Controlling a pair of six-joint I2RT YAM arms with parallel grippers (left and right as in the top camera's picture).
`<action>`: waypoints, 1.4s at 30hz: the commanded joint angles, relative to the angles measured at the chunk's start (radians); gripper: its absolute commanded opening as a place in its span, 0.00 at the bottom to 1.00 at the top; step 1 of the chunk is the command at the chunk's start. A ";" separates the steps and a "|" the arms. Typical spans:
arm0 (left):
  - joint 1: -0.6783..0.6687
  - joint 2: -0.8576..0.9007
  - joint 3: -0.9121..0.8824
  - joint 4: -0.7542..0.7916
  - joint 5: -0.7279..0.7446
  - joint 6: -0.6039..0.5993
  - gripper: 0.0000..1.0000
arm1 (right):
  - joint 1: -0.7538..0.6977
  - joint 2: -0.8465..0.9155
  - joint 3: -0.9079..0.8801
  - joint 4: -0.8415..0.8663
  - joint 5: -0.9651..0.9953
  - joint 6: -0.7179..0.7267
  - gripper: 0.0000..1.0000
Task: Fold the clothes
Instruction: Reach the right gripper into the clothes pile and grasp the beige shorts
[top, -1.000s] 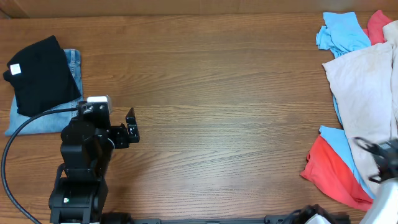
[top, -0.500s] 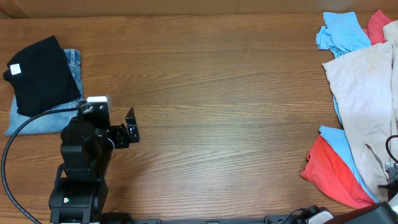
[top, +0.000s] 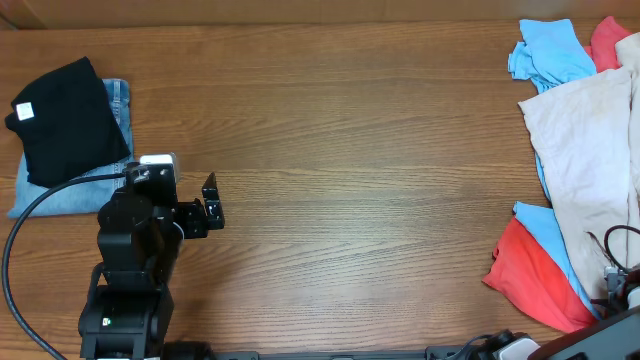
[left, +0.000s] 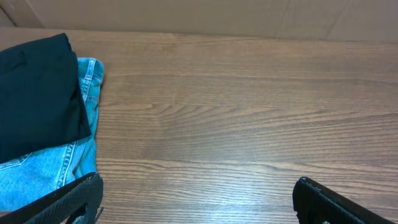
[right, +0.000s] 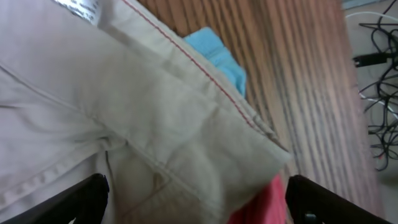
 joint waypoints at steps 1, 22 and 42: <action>0.008 -0.003 0.024 0.005 0.015 -0.018 1.00 | -0.004 0.026 -0.012 0.031 -0.008 0.012 0.87; 0.008 -0.003 0.024 0.009 0.015 -0.017 1.00 | 0.075 -0.040 0.276 -0.222 -0.269 -0.087 0.10; 0.008 -0.003 0.024 0.020 0.015 -0.017 1.00 | 0.403 -0.116 0.477 -0.380 -0.238 -0.181 0.17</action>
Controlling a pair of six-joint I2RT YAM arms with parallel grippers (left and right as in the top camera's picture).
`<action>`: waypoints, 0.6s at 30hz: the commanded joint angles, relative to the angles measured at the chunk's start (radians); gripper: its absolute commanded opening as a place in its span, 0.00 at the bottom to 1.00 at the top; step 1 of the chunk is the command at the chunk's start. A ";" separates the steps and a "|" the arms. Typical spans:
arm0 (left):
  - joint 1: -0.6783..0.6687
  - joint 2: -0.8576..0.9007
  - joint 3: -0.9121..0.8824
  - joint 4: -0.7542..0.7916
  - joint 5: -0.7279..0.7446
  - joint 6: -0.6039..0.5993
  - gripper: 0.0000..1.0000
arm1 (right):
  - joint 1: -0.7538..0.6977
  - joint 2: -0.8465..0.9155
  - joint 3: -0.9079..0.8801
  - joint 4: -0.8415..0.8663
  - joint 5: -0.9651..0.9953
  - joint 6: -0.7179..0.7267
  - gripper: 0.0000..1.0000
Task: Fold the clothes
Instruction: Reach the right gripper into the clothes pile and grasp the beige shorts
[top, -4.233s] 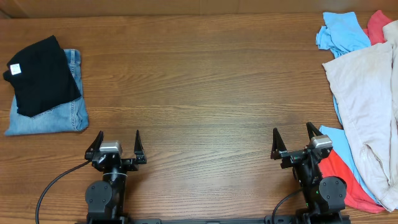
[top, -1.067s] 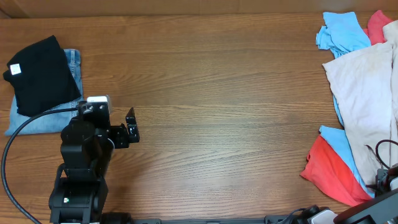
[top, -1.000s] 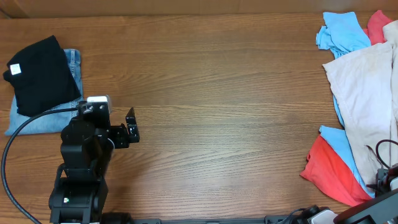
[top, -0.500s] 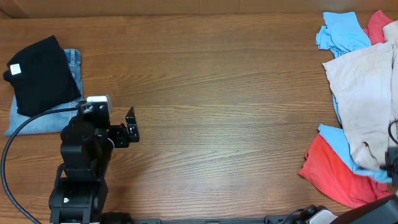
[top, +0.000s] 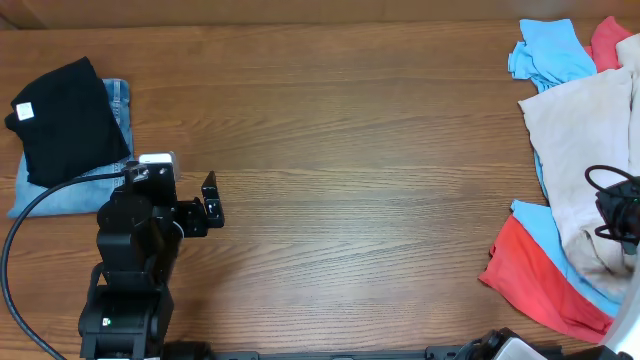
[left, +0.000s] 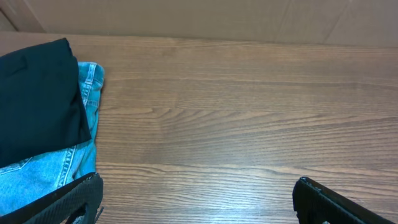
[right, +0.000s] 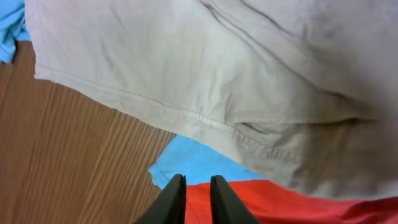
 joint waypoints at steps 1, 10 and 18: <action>0.008 -0.003 0.024 0.005 0.015 -0.017 1.00 | 0.003 -0.016 0.024 0.005 0.026 -0.006 0.17; 0.008 0.000 0.024 0.006 0.014 -0.017 1.00 | -0.007 -0.016 -0.044 -0.095 0.179 0.143 0.33; 0.008 0.000 0.024 0.007 0.014 -0.017 1.00 | -0.076 -0.016 -0.276 0.015 0.183 0.276 0.33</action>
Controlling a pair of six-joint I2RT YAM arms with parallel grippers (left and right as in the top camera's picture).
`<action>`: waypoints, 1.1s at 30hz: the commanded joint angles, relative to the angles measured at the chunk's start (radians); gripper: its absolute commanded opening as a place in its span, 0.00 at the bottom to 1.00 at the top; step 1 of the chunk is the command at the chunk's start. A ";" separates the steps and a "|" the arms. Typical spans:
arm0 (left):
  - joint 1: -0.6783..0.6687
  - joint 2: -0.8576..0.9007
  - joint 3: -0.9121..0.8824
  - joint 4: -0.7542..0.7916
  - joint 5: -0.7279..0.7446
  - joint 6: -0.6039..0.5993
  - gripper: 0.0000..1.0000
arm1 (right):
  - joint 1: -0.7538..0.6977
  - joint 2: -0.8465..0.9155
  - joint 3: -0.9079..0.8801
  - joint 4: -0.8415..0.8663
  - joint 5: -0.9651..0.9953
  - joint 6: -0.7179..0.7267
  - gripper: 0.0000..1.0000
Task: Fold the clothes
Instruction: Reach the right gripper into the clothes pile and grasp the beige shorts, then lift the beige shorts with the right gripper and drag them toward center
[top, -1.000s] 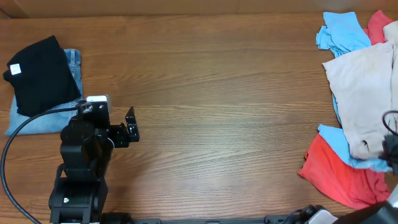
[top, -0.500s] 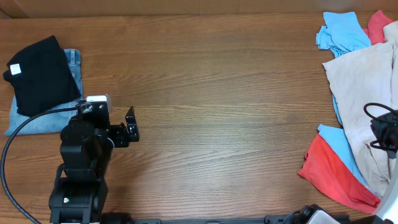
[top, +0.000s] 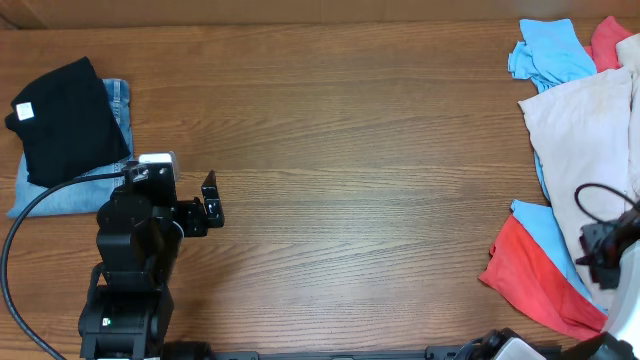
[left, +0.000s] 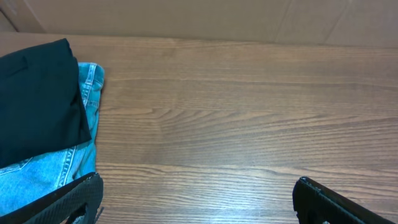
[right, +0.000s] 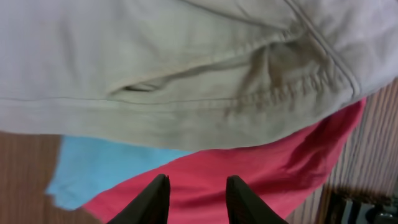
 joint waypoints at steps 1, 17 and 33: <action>0.008 0.000 0.024 0.006 0.014 -0.017 1.00 | -0.035 -0.013 -0.083 0.058 0.023 0.102 0.34; 0.008 0.001 0.024 0.006 0.015 -0.017 1.00 | -0.095 -0.012 -0.267 0.317 0.024 0.150 0.50; 0.008 0.001 0.024 0.006 0.015 -0.017 1.00 | -0.036 -0.067 -0.071 0.198 -0.101 -0.008 0.04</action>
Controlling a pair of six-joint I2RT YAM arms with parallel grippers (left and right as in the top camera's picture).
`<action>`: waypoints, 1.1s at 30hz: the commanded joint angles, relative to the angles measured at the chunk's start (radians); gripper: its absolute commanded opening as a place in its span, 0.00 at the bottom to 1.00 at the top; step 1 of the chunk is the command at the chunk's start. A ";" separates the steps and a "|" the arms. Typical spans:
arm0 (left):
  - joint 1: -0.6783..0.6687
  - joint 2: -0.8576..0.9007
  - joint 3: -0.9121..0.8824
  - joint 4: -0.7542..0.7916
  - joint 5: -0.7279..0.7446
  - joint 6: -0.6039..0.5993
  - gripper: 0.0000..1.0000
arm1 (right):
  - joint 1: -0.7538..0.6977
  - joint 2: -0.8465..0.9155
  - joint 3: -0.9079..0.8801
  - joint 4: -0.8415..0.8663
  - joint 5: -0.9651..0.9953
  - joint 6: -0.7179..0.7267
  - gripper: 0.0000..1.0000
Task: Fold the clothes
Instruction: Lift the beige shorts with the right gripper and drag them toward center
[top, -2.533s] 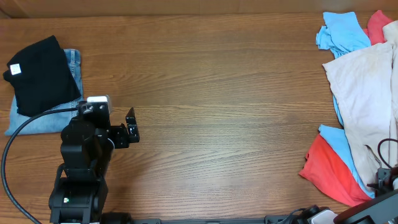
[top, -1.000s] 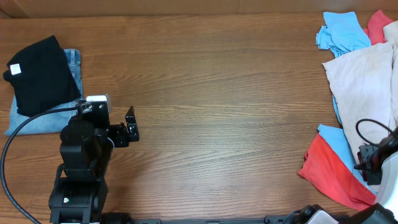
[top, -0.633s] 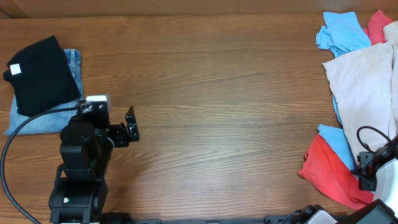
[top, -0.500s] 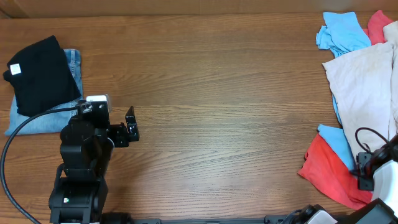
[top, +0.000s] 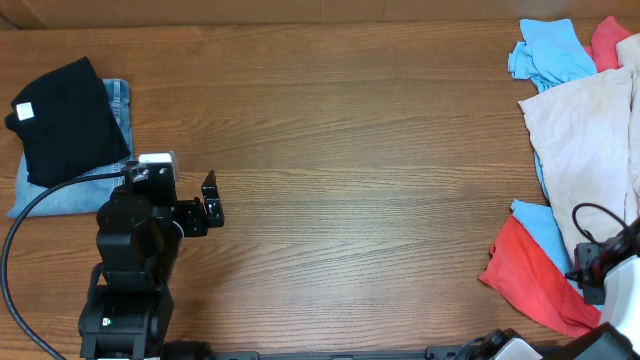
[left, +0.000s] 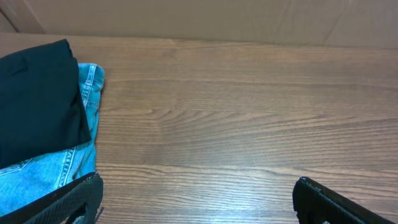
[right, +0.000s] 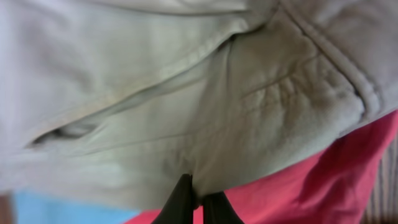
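A beige garment (top: 585, 140) lies spread at the table's right end over a red one (top: 525, 280) and blue ones (top: 548, 52). In the right wrist view my right gripper (right: 196, 200) is shut on the lower edge of the beige garment (right: 186, 93), with the red cloth (right: 298, 193) just beneath. My left gripper (left: 198, 182) hangs open over bare wood near the left end, holding nothing. A folded black garment (top: 62, 118) lies on folded blue jeans (top: 60, 195) at the far left.
The wooden table (top: 360, 150) stretches between the folded stack and the pile. A black cable (top: 30, 215) runs from the left arm's base (top: 125, 300). A cardboard wall (left: 186, 18) stands behind the table.
My right gripper's fingers, then slightly apart over the beige hem and red cloth, are now shut on the beige garment's edge. The gripper sits a little lower in the overhead view. Left arm unchanged.
My right gripper was first wide open close over the beige garment. Then its fingers were almost together above the hem, blue and red cloth. Then they were a little apart over the hem, and now they pinch the beige edge. The left arm stayed still throughout.
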 joint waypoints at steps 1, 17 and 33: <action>0.008 0.001 0.024 0.005 0.014 -0.017 1.00 | 0.061 -0.062 0.136 -0.044 -0.088 -0.072 0.04; 0.008 0.002 0.024 0.010 0.014 -0.017 1.00 | 0.850 -0.099 0.424 -0.138 -0.117 0.000 0.04; 0.008 0.008 0.024 0.043 0.016 -0.017 1.00 | 1.374 0.298 0.424 0.348 -0.117 -0.084 0.08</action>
